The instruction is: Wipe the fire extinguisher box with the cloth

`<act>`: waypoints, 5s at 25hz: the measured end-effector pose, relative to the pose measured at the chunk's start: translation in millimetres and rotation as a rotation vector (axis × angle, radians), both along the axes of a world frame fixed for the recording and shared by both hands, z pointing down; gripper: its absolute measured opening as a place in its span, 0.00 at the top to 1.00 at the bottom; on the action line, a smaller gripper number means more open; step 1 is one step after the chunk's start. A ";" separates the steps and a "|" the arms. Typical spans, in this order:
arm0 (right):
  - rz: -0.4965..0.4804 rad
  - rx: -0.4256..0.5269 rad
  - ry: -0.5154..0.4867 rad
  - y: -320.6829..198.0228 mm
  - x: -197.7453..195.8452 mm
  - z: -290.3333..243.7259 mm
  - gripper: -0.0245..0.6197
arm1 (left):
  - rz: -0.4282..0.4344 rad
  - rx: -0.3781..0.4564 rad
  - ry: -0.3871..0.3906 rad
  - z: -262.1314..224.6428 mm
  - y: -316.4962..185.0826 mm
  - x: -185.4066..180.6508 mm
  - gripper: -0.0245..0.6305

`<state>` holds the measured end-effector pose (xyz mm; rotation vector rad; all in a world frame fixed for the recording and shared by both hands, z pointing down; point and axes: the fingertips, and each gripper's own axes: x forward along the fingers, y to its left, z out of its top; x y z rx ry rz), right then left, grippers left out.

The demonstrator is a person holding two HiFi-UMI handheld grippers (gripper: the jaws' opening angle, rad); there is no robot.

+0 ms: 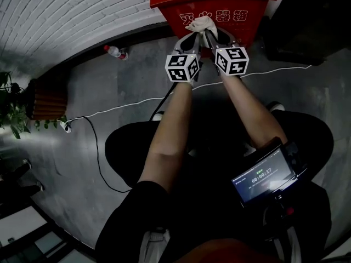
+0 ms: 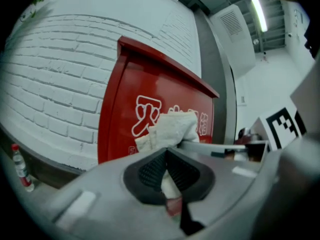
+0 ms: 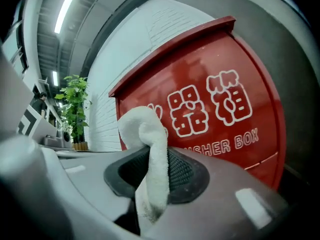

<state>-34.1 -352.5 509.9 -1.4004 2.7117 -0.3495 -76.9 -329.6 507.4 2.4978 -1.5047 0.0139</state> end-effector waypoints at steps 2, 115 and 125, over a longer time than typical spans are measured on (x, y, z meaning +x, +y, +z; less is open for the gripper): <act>0.024 -0.001 -0.006 -1.0 16.6 -0.4 0.82 | 0.014 0.005 -0.002 -1.2 -0.6 12.2 0.96; -0.053 -0.078 0.040 2.4 -49.0 99.7 0.82 | -0.066 -0.092 -0.011 91.7 -8.7 -43.9 0.96; -0.163 -0.039 0.105 8.2 -50.4 94.5 0.82 | -0.137 -0.085 0.020 86.7 -2.2 -42.2 0.96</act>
